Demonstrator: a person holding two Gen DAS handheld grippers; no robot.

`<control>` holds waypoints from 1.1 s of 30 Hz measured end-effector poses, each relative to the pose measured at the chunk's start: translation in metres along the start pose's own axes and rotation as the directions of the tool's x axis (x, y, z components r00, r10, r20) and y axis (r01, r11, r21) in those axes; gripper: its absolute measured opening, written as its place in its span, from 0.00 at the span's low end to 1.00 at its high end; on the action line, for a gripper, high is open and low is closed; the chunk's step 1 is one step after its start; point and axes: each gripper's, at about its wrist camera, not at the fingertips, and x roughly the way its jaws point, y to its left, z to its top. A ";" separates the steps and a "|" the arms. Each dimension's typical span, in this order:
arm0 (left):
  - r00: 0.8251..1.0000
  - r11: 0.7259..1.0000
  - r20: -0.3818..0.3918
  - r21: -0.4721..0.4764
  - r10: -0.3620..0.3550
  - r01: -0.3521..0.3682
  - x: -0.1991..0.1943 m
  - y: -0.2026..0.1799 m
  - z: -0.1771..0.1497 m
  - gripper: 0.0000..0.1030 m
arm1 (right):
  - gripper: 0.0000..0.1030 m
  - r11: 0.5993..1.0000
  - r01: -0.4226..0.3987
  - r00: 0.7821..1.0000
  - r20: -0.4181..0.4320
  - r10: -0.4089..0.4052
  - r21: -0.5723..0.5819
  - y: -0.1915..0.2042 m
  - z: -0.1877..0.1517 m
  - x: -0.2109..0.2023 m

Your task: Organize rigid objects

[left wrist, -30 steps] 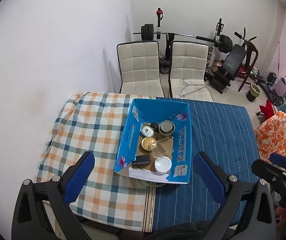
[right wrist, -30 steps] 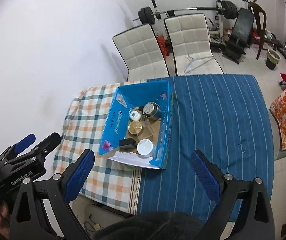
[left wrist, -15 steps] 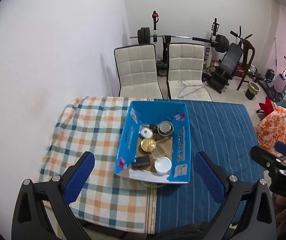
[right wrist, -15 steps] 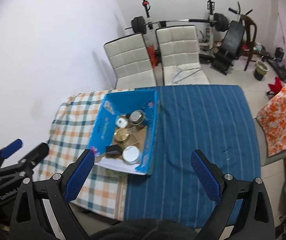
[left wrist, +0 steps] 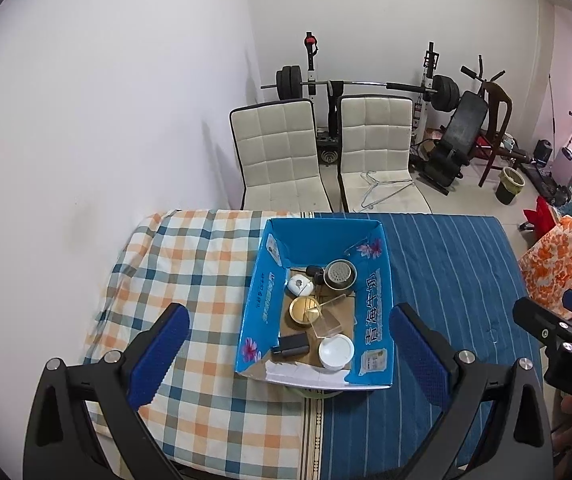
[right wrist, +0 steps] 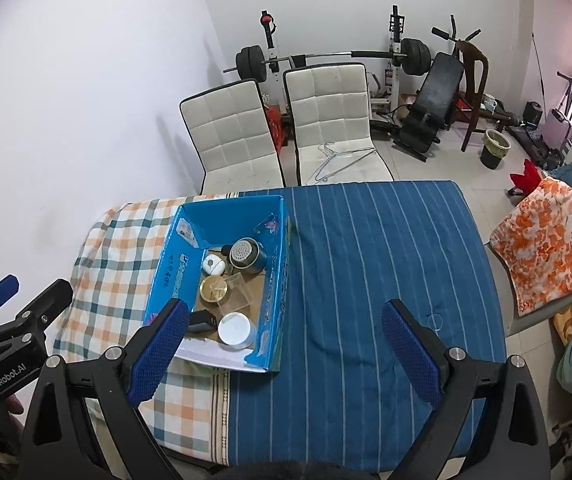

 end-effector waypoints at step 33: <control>0.999 1.000 -0.034 0.001 -0.007 0.007 0.019 0.004 0.001 1.00 | 0.96 1.000 0.001 1.000 -0.024 -0.001 0.005 0.012 0.001 0.017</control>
